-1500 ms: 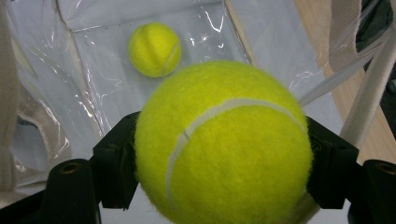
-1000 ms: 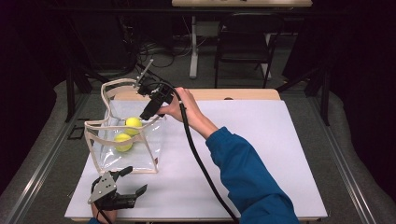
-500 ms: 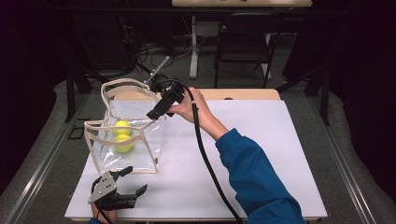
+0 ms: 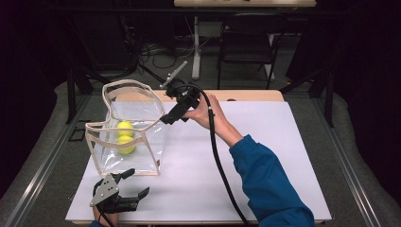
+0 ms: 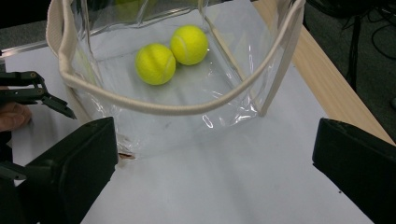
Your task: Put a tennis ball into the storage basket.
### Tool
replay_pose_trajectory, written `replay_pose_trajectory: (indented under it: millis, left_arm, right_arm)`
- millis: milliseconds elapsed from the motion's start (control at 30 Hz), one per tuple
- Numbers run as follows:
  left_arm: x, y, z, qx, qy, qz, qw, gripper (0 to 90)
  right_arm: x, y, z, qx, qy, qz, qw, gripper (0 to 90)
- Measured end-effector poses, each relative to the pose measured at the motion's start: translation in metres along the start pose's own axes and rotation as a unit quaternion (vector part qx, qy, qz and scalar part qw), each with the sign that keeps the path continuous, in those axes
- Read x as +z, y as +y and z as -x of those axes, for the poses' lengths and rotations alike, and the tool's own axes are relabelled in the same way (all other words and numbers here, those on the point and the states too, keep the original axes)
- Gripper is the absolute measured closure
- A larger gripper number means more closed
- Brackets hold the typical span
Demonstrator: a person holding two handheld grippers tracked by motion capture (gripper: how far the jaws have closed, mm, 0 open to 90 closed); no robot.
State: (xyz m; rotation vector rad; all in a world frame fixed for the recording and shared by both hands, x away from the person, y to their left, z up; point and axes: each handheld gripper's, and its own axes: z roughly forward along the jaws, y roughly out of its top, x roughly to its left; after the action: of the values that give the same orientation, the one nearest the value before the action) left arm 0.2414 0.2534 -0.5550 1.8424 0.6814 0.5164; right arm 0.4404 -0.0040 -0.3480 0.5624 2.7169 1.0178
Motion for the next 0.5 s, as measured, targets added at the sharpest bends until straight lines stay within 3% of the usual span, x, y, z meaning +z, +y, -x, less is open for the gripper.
replay_pose_trajectory:
  millis: [500]
  left_arm:
    - [0.0,0.0,0.0,0.001,0.0,0.002,1.0,15.9]
  right_arm:
    - [-0.021,-0.035,0.0,0.006,-0.013,0.013,0.9998,0.0]
